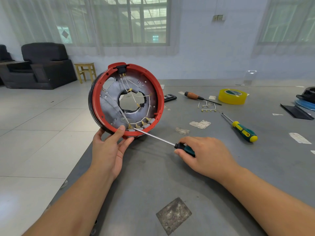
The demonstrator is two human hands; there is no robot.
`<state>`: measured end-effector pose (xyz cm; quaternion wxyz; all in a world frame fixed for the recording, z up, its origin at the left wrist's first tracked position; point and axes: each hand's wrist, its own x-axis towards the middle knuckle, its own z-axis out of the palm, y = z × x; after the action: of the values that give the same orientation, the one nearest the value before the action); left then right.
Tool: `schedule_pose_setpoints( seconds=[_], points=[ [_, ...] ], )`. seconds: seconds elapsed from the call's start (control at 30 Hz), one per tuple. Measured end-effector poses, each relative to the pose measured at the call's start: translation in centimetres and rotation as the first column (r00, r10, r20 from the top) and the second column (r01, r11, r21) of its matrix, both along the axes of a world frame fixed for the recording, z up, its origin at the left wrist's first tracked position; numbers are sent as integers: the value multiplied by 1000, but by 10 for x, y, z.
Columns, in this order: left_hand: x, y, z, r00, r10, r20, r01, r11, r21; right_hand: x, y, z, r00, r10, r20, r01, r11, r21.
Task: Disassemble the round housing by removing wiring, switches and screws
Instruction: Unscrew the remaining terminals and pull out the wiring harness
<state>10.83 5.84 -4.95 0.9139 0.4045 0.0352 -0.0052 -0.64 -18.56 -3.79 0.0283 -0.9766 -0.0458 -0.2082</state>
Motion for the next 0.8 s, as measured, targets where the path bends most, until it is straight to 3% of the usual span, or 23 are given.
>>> schedule_pose_setpoints(
  seconds=[0.27,0.47,0.57,0.63,0.7,0.8],
  points=[
    [-1,0,0,1000,-25,12,25,1000,19,1,-11,1,999,11,30,-13,998,62],
    [-2,0,0,1000,-25,19,24,999,38,2,-30,1,971,-43,234,4,987,162],
    [-2,1,1,999,-31,11,30,999,42,7,-39,0,920,-259,295,156,930,332],
    [-2,1,1,999,-35,1,35,998,45,11,-47,0,877,-428,220,298,842,450],
    [-3,0,1,999,-40,-3,40,998,50,12,-56,0,835,-532,137,433,791,431],
    [-6,-1,1,998,-56,27,53,995,84,12,-66,0,784,-619,45,585,761,281]
  ],
)
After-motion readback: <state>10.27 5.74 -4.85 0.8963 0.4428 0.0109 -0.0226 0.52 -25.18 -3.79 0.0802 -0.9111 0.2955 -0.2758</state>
